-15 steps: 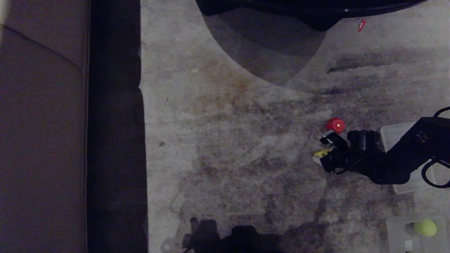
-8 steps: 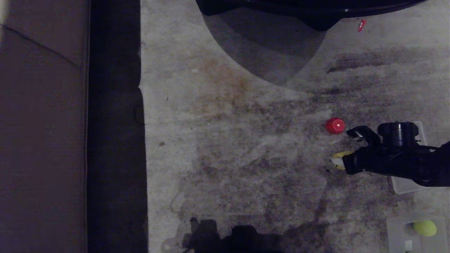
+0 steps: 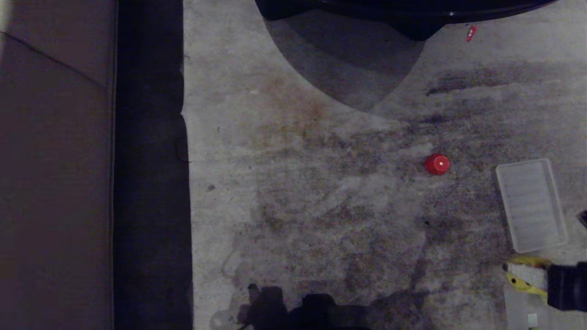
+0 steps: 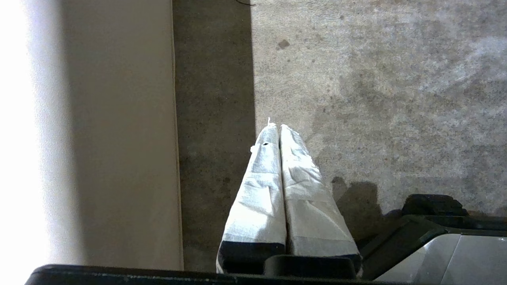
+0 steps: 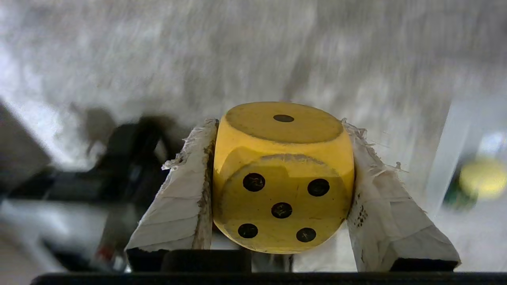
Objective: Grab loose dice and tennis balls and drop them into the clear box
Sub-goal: Put the toys in the box
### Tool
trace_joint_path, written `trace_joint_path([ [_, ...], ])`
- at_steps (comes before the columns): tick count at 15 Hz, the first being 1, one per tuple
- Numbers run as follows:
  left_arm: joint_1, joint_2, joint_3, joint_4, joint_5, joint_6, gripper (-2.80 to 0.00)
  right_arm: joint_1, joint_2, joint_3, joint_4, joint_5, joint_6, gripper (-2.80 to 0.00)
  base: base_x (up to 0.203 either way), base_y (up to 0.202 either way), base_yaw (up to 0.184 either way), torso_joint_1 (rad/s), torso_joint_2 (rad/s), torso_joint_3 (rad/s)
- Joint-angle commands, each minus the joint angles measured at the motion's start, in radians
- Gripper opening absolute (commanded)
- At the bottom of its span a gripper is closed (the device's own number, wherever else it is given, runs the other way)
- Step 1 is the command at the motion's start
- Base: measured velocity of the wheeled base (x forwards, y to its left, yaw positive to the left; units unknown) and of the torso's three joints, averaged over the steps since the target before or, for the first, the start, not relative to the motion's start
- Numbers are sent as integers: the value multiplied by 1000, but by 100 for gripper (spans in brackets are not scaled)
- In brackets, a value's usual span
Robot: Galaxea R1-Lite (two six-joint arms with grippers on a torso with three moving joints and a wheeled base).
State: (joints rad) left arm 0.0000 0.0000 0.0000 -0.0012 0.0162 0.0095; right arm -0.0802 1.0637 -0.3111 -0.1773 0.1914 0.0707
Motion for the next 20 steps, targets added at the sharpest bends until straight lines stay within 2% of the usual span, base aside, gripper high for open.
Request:
trace_joint_path([
  [1, 0, 1, 2, 0, 1, 0, -280, 34, -385, 93, 148, -19, 28, -280, 0, 0, 0, 0, 0, 0],
  [5, 0, 0, 2, 0, 1, 0, -280, 82, -697, 186, 274, -64, 99, -280, 0, 0, 0, 0, 0, 0],
  [10, 0, 1, 2, 0, 1, 0, -280, 85, -949, 225, 319, -143, 113, -280, 0, 0, 0, 0, 0, 0],
  [14, 0, 2, 2, 0, 1, 0, -280, 79, -1064, 263, 271, -209, 26, -280, 0, 0, 0, 0, 0, 0],
  [16, 0, 2, 2, 0, 1, 0, -280, 79, -1064, 305, 185, -216, 26, -280, 0, 0, 0, 0, 0, 0],
  [20, 0, 0, 2, 0, 1, 0, -280, 82, -1064, 307, 182, -208, 6, -280, 0, 0, 0, 0, 0, 0],
])
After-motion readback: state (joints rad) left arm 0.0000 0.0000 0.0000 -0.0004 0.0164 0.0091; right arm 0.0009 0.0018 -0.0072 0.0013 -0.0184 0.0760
